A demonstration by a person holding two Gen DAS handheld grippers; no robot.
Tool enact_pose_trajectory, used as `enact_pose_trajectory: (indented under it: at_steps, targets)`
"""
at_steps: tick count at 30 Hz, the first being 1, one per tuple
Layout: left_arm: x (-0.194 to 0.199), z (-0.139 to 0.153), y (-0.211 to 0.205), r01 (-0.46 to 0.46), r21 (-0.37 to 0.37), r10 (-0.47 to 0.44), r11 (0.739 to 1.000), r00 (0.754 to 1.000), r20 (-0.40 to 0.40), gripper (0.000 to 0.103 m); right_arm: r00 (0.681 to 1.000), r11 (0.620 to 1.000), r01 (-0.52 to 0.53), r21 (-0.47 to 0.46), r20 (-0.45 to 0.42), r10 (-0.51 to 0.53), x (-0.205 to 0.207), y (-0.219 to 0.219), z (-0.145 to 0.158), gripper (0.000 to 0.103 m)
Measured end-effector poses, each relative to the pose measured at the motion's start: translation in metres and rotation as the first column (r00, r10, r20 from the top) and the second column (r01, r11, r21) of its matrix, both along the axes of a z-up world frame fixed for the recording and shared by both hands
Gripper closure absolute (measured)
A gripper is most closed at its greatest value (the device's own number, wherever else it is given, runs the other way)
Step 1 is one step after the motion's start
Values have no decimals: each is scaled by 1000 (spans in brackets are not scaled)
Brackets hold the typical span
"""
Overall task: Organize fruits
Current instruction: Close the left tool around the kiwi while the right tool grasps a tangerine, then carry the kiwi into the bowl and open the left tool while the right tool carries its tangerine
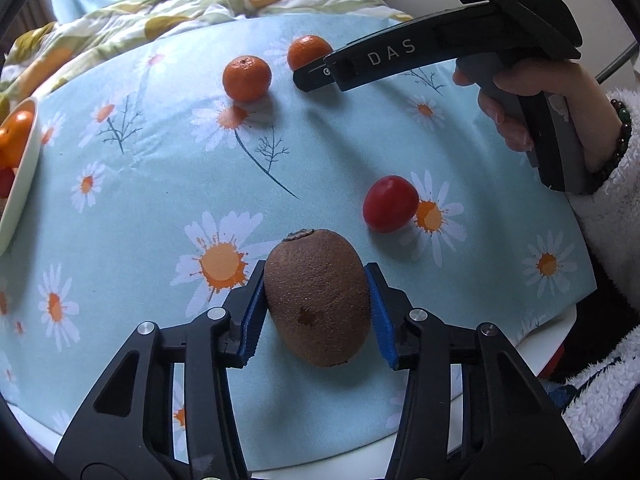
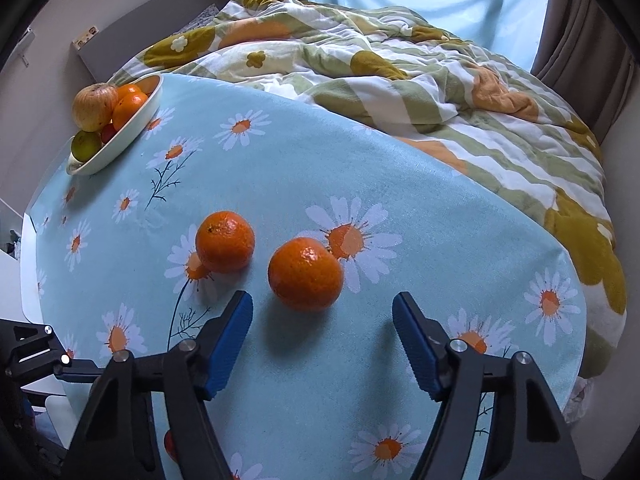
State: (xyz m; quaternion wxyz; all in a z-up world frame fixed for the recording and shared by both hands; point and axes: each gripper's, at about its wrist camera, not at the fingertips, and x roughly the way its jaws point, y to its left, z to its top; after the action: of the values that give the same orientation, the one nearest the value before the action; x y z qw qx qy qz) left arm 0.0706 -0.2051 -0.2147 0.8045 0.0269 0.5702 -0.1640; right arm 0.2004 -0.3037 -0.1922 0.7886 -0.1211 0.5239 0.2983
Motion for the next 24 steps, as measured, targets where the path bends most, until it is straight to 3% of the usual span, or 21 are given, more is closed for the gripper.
enact_pose_trajectory:
  at_steps: [6,11,13,24]
  targets:
    - [5,1,8,-37,6,37,999,999,3,51,1000,1000,-7,8,1,7,6,4,-2,44]
    - [8,2,16,-69,8,69,998,998,8,51,1000,1000,-12,9,3,12,10,8,-2,57]
    - [10,3,21,-83,6,82,997,997,11,51,1000,999,-20,27,-1,20,10,10,0,69]
    - [24,23,46,-141,-12,141,990,988,57,51,1000,1000,-22,22,19,22,8,15,19,69]
